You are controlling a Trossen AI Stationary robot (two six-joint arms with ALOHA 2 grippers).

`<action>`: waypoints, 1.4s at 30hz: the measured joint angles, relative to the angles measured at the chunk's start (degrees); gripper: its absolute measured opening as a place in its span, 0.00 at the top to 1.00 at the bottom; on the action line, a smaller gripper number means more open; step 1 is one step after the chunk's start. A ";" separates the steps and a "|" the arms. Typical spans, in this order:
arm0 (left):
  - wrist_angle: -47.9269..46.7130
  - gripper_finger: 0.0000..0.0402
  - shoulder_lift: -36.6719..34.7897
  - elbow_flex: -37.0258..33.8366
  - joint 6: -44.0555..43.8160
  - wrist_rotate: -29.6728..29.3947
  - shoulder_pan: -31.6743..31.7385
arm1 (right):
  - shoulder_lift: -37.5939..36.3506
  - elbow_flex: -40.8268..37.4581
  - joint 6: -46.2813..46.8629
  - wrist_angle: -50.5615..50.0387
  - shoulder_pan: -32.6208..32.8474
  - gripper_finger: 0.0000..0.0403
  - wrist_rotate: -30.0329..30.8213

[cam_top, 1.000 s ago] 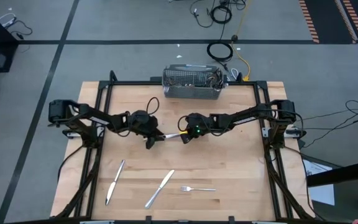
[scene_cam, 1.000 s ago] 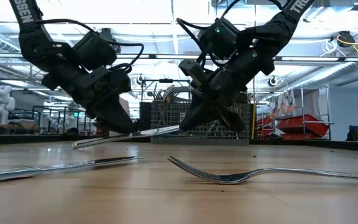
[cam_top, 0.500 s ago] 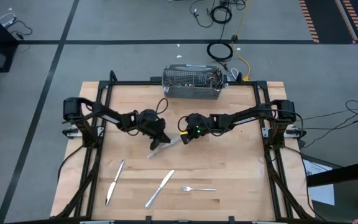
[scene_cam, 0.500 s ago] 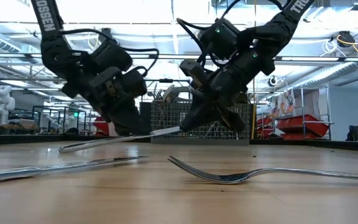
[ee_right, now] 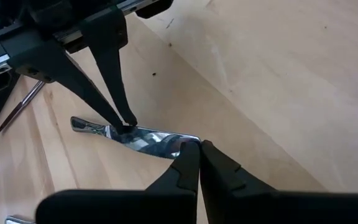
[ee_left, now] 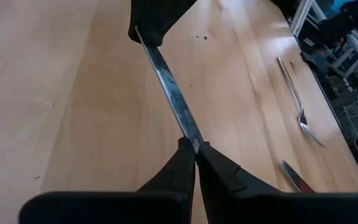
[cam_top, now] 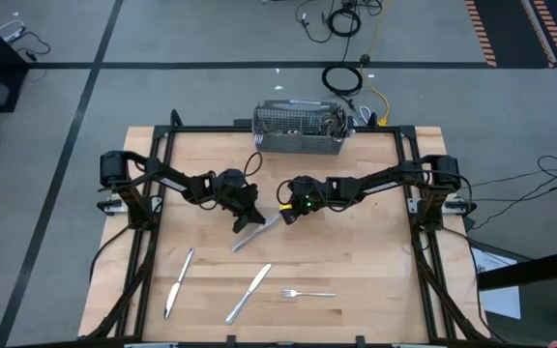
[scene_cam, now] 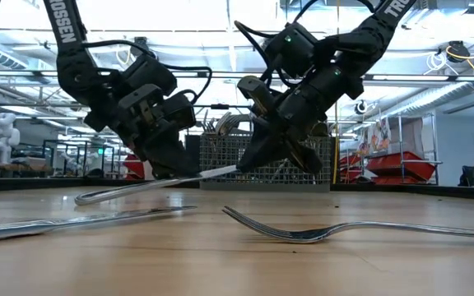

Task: Sort silverware
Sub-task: Put the silver table knife into the silverware organizer

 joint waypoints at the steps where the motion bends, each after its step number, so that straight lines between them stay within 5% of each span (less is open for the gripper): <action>1: 0.00 0.95 0.00 0.00 0.00 0.04 0.00 | 0.00 0.00 -0.08 0.01 0.01 1.00 -0.07; 16: 0.05 0.99 0.02 0.01 -1.55 -1.92 0.02 | 0.00 0.00 -0.82 0.08 -0.05 1.00 0.17; 32: -0.70 0.62 0.28 0.89 -9.04 1.99 1.38 | -0.04 0.04 -1.26 2.33 -0.05 1.00 0.12; 35: -0.68 0.69 0.28 1.30 -8.78 2.10 1.38 | -0.04 0.04 -1.28 2.33 -0.05 1.00 0.12; 39: -2.18 0.93 0.28 2.00 -5.93 1.82 1.28 | -0.04 0.04 -1.28 2.41 -0.04 1.00 0.23; 42: -3.25 0.97 0.26 2.39 -5.07 1.62 1.06 | -0.04 0.02 -1.40 2.13 0.01 1.00 0.36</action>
